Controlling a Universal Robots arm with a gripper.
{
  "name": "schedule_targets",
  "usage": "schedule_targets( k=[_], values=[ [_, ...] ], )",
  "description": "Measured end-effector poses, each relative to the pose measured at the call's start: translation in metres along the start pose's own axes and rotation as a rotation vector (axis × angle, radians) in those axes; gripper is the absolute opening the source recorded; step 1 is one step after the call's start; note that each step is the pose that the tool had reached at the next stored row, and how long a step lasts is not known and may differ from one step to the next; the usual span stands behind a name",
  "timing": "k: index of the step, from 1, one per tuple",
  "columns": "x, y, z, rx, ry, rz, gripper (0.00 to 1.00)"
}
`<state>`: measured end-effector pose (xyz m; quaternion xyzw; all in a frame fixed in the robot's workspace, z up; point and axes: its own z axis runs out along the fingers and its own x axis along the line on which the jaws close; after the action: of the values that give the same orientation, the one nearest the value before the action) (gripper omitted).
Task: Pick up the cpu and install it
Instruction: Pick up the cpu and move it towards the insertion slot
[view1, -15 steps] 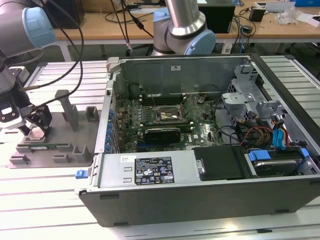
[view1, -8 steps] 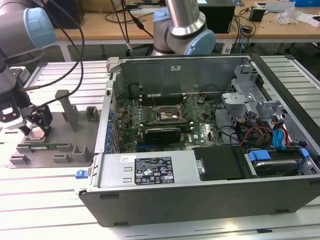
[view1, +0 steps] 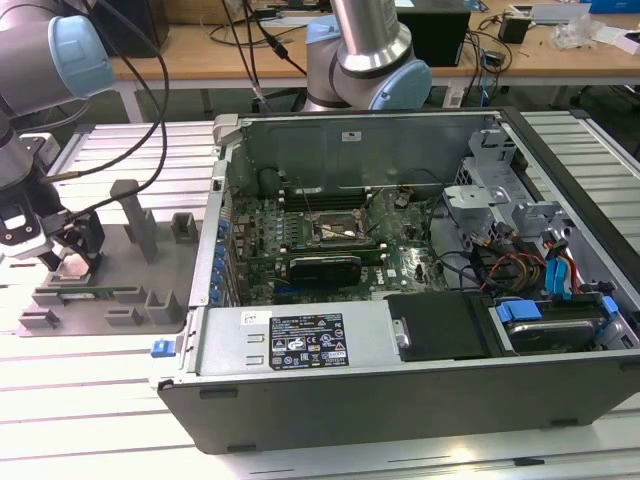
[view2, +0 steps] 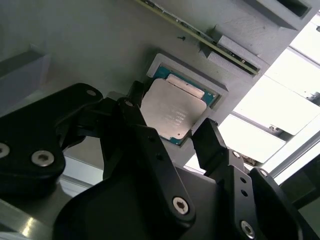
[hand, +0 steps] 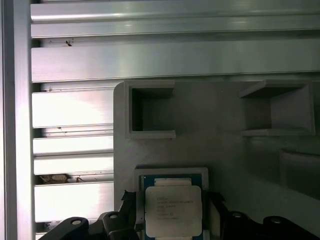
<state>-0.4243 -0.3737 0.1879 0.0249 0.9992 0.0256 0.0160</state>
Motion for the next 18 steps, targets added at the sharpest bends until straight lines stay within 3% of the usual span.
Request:
schedule_targets(
  k=[3, 7, 9, 15, 18],
  values=[
    [0.0, 0.0, 0.0, 0.0, 0.0001, 0.0, 0.55],
    [0.0, 0.0, -0.0001, 0.0, 0.0, 0.0, 0.55],
    [-0.0002, 0.0004, -0.0069, 0.0, 0.0001, 0.0, 0.55],
    [-0.0005, 0.0009, -0.018, 0.0, 0.0001, 0.0, 0.55],
    [-0.0009, 0.0015, -0.028, 0.0001, 0.0001, 0.0, 0.55]
  ],
)
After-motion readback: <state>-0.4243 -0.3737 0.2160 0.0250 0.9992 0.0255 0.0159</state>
